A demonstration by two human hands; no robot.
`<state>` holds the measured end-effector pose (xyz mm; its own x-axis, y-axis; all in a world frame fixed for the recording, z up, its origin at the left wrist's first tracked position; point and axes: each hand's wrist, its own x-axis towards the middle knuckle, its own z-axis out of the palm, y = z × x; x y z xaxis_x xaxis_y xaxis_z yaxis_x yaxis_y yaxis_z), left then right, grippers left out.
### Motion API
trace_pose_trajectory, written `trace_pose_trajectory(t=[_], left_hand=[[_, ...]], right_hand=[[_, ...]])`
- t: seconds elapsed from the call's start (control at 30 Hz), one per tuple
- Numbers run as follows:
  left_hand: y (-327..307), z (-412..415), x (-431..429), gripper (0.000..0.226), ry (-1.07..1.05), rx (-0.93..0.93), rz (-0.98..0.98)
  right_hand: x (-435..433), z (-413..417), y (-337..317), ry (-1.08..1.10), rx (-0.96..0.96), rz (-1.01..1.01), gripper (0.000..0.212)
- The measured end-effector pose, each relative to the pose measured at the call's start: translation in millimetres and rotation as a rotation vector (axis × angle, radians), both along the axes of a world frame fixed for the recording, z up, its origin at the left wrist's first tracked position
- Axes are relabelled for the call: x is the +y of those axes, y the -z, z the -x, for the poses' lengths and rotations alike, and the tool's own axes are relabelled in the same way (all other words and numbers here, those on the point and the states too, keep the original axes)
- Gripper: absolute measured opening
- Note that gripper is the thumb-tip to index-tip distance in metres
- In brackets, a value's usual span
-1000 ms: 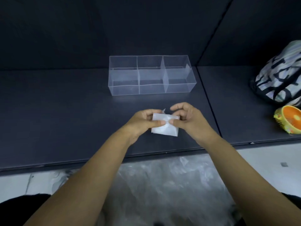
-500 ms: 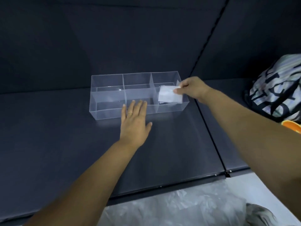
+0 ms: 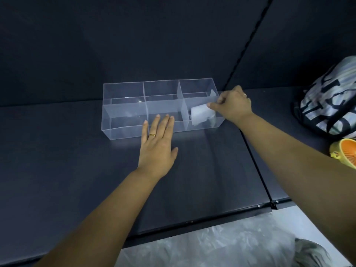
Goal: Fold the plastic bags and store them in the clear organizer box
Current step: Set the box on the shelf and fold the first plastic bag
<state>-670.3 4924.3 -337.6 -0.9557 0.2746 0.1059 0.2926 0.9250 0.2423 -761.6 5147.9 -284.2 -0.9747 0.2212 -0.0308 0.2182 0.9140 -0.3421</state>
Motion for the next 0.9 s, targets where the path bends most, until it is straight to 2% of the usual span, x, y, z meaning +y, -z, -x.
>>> trace_pose_trajectory(t=[0.07,0.13,0.23,0.3,0.37,0.43,0.5,0.53,0.57,0.63,0.7,0.8,0.9], left_hand=[[-0.7,0.0,0.5,0.084,-0.004,0.007,0.001],[-0.8,-0.1,0.7,0.084,-0.008,0.010,0.003],[-1.1,-0.4,0.6,0.085,-0.009,0.012,0.008],[-1.4,-0.6,0.7,0.085,-0.008,0.012,0.010],[-1.7,-0.9,0.9,0.085,-0.011,0.011,0.011],[-2.0,-1.0,0.8,0.086,-0.011,0.008,0.011],[-1.1,-0.7,0.5,0.086,-0.009,0.008,0.008],[-0.6,-0.6,0.3,0.086,-0.008,0.009,0.008],[-0.3,-0.8,0.3,0.087,-0.008,0.009,0.009],[-0.2,-1.2,1.3,0.087,-0.011,0.007,0.011],[0.3,-1.5,2.6,0.087,-0.012,0.004,0.010],[1.3,-1.8,4.2,0.087,-0.009,0.001,0.010],[1.8,-1.2,4.4,0.087,-0.009,-0.002,0.013]], right_hand=[[-2.3,-2.5,-3.6,0.046,0.034,0.004,0.033],[-4.1,-2.4,-6.0,0.066,0.052,-0.078,0.045],[-7.7,-0.8,-6.7,0.069,-0.125,-0.295,0.075],[-13.3,-1.0,-4.0,0.083,-0.274,-0.279,0.082],[-20.9,0.7,-0.4,0.090,-0.346,-0.192,0.067],[-23.2,3.0,-1.7,0.087,-0.298,-0.001,0.030],[-21.4,6.0,-6.4,0.102,-0.232,0.370,0.022],[-18.8,7.2,-7.2,0.121,-0.238,0.491,0.018],[-17.3,8.0,-8.2,0.135,-0.266,0.490,0.023],[-13.4,10.4,-2.0,0.158,-0.368,0.117,0.044],[-16.2,9.9,1.9,0.166,-0.390,-0.204,0.053],[-26.3,10.3,4.3,0.157,-0.240,-0.339,0.057],[-26.2,10.1,8.4,0.101,0.025,-0.253,0.044]])
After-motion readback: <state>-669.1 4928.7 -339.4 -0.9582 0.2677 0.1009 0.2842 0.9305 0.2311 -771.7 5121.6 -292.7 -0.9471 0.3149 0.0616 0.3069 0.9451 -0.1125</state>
